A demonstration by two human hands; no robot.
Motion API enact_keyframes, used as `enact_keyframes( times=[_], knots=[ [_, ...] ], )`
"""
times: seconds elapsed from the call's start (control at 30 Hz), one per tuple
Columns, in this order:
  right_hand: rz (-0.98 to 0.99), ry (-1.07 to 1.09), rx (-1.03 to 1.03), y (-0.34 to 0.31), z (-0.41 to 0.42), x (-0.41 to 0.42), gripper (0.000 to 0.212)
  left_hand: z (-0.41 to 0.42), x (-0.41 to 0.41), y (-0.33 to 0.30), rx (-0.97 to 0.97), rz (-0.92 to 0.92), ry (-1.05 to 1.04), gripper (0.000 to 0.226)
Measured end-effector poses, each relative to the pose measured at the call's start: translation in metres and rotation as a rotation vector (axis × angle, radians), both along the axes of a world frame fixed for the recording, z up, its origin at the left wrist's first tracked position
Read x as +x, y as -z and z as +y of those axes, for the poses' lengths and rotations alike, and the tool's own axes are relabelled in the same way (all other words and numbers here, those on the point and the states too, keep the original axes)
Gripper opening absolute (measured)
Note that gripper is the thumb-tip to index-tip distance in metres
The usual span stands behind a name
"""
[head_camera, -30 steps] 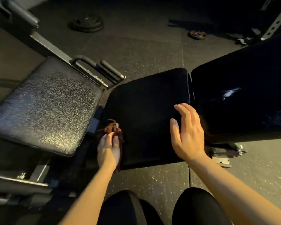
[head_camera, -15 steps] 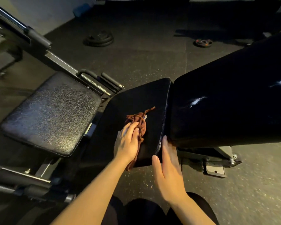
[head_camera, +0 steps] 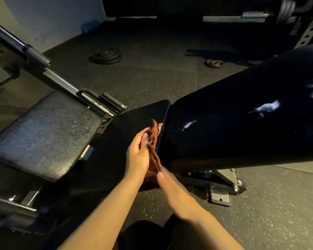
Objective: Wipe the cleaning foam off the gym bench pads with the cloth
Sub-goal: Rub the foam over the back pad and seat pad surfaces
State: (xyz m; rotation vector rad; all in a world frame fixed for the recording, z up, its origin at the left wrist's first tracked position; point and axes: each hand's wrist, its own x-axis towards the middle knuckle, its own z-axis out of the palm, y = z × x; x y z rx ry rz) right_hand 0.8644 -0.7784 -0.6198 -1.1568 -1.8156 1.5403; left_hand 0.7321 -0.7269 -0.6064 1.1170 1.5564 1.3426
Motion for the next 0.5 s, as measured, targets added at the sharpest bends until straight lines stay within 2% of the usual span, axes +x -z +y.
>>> enact_keyframes(
  times=[0.03,0.07,0.1,0.13,0.17,0.23,0.3,0.37,0.43,0.5],
  knots=[
    [-0.044,-0.003,0.026,-0.008,-0.002,0.0,0.042,0.003,0.009,-0.008,0.019,-0.076,0.106,0.027],
    [-0.142,0.007,0.069,-0.015,-0.005,0.001,0.035,0.008,0.019,-0.016,0.033,-0.057,0.243,0.03],
    [-0.262,0.032,0.161,-0.021,-0.008,0.006,0.029,0.015,0.031,-0.021,0.047,0.076,0.37,0.034],
    [-0.379,0.064,0.293,-0.029,-0.011,0.014,0.028,0.025,0.044,-0.024,0.062,0.286,0.453,0.038],
    [-0.456,0.113,0.458,-0.038,-0.013,0.025,0.029,0.035,0.054,-0.023,0.066,0.482,0.472,0.041],
    [-0.522,0.259,0.807,-0.065,-0.01,0.056,0.028,0.06,0.062,-0.023,0.005,0.642,0.416,0.045],
    [-0.595,0.439,1.158,-0.091,0.001,0.088,0.029,0.081,0.059,-0.023,-0.099,0.642,0.373,0.046],
    [-0.761,0.556,1.413,-0.107,0.02,0.118,0.025,0.099,0.054,-0.017,-0.217,0.565,0.331,0.046],
    [-0.918,0.637,1.498,-0.109,0.04,0.134,0.026,0.11,0.051,-0.01,-0.274,0.466,0.281,0.048],
    [-0.999,0.654,1.542,-0.101,0.051,0.139,0.029,0.109,0.052,-0.01,-0.246,0.429,0.265,0.046]
  ],
)
